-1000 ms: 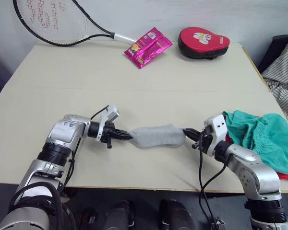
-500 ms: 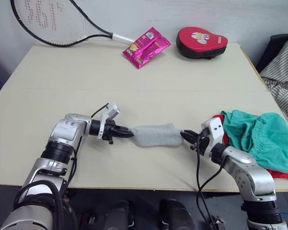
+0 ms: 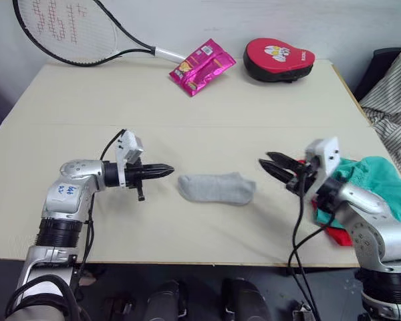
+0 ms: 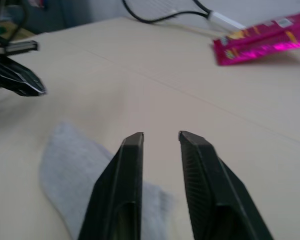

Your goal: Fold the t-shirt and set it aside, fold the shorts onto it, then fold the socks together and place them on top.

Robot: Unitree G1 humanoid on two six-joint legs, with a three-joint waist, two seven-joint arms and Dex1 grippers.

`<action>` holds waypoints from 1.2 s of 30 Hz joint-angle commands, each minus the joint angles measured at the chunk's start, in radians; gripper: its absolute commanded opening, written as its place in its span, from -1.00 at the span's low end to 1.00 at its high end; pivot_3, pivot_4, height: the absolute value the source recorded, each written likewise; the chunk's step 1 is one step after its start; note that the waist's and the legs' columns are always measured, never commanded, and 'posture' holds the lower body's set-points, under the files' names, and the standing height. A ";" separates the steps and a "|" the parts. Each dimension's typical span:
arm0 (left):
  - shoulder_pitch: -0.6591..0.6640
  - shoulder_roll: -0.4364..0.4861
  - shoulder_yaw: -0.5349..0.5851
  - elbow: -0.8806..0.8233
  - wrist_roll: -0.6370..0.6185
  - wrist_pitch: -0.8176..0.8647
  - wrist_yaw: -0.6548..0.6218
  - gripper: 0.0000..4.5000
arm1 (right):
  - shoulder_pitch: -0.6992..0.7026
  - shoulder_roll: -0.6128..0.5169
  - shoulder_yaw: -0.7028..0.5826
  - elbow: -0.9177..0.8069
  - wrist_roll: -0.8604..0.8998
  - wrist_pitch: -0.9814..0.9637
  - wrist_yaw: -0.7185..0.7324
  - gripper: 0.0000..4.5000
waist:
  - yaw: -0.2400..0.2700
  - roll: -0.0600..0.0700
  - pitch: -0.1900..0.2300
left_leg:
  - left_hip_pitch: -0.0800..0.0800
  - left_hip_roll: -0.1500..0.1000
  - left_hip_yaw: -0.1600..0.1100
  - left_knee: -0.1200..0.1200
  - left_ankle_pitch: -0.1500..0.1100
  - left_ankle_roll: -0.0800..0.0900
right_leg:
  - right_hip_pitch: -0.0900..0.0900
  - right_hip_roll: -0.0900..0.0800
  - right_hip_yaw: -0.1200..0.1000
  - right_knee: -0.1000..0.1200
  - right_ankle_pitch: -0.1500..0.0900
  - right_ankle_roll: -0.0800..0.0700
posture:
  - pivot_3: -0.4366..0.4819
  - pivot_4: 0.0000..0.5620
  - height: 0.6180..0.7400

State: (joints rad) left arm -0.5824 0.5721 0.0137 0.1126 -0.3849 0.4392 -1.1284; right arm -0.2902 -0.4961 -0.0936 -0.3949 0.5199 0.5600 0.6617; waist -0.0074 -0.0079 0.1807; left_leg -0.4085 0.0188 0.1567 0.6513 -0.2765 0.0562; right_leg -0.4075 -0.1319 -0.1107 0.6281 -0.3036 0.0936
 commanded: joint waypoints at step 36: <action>0.014 -0.223 0.076 -0.115 -0.100 0.112 0.340 -1.00 | -0.022 0.148 0.243 0.287 -0.312 -0.380 -0.044 -0.98 | -0.017 -0.002 -0.003 | 0.007 0.001 -0.007 -0.001 -0.002 -0.001 | 0.012 0.000 -0.007 -0.001 0.000 -0.001 | -0.05 -0.47 1.00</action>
State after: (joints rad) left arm -0.5303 0.3311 0.0204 0.0579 -0.3968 0.4623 -0.8101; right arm -0.3235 -0.3453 0.1337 -0.1029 0.2300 0.1937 0.6061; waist -0.0249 -0.0103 0.1779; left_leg -0.4036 0.0195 0.1477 0.6517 -0.2779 0.0549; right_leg -0.3953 -0.1327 -0.1191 0.6271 -0.3040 0.0931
